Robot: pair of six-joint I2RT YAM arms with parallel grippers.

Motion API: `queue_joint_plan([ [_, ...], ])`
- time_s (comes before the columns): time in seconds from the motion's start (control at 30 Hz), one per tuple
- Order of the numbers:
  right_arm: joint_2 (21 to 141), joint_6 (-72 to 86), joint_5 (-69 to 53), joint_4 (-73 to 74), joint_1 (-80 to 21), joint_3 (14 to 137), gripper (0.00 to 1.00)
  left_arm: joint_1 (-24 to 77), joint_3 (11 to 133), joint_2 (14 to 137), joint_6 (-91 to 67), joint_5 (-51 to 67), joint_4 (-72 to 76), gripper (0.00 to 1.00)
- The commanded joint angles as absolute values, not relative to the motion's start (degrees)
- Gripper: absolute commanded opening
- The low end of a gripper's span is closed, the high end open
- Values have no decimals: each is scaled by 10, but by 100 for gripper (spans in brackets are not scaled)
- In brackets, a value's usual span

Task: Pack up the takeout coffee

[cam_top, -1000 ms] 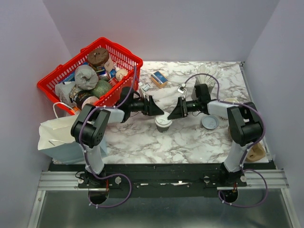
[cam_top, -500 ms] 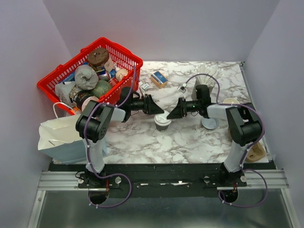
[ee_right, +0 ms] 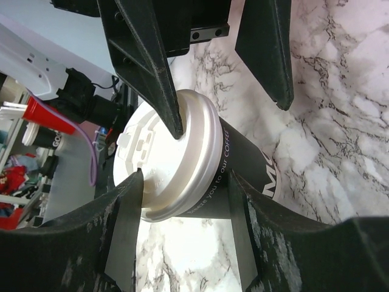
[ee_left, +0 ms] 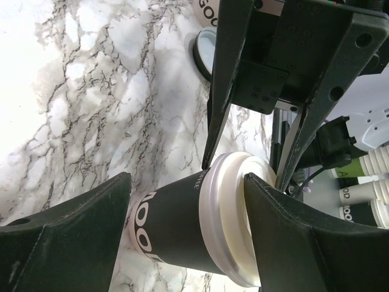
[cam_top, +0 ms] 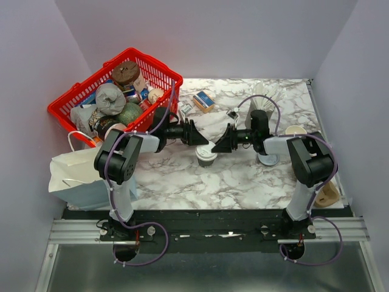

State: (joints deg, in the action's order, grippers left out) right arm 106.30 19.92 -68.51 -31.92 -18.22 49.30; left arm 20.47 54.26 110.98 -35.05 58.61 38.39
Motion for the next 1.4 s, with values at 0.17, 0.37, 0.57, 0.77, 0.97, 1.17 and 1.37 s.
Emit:
queue_joint_plan([
  [0.17,1107,134,-601,-273,-203,494,63,204,584,1070,-221,539,215,84],
  [0.37,1121,134,-594,-236,-203,516,63,199,577,1025,-234,541,207,87],
  [0.57,1121,135,-589,-221,-203,527,63,201,536,974,-175,528,203,93],
  [0.77,1128,136,-588,-212,-203,533,63,212,503,955,-119,522,196,99],
  [0.97,1129,135,-587,-205,-203,538,63,239,497,952,-98,512,194,99],
  [1.17,1132,134,-585,-200,-204,540,63,253,496,949,-99,514,200,99],
  [1.37,1131,135,-584,-197,-203,543,63,258,502,949,-98,524,186,99],
])
